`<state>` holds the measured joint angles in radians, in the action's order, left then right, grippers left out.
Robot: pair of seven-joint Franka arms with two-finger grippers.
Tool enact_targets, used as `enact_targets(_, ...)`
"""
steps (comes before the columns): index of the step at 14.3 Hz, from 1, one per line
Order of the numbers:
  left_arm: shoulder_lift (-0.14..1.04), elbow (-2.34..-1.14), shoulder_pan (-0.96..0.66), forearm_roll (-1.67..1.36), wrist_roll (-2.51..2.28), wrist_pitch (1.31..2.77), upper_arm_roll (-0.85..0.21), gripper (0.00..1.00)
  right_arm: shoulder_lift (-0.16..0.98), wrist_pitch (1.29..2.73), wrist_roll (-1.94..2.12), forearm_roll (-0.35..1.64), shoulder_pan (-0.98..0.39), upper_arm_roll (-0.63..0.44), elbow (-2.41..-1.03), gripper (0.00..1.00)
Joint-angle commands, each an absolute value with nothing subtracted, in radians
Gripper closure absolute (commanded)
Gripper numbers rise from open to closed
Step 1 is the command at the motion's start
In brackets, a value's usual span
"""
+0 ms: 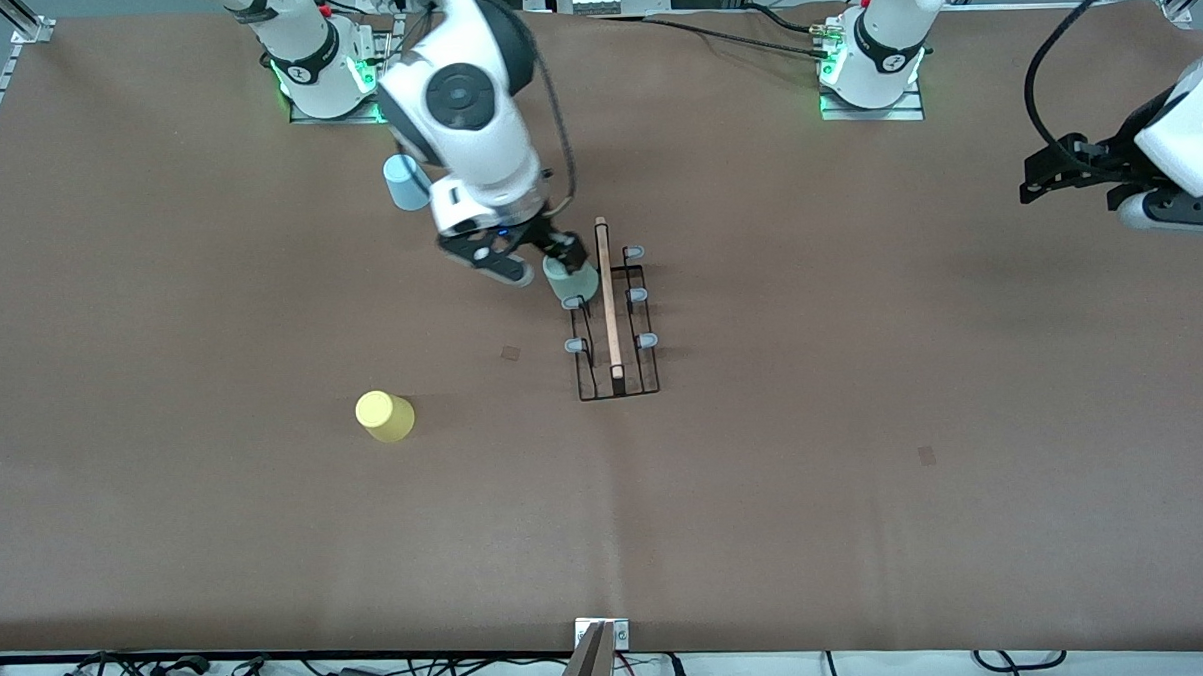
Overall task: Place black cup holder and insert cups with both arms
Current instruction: 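Open the right gripper and move it to the yellow cup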
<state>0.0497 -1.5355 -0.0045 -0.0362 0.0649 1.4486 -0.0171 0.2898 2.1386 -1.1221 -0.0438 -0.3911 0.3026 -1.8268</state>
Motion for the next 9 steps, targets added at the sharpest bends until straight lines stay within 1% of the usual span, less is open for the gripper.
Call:
enact_targets(1,0.069,-1.493,-0.003,-0.029,0.054,1.423,-0.009,0.0,0.233,2.03,-0.828,-0.048,-0.251,0.316,-1.85,0.0)
enact_targets(4,0.069,-1.515,0.021,-0.032,0.055,1.402,-0.014,0.0,0.251,2.043,-0.513,-0.051,-0.144,0.296,-1.859,0.0)
enact_targets(7,0.066,-1.513,0.025,-0.095,0.048,1.448,-0.017,0.0,0.291,2.118,-0.254,-0.072,-0.095,0.223,-1.859,0.0)
enact_targets(9,0.052,-1.531,0.015,-0.095,0.045,1.444,-0.032,0.0,0.33,2.205,-0.151,-0.072,-0.087,0.184,-1.859,0.0)
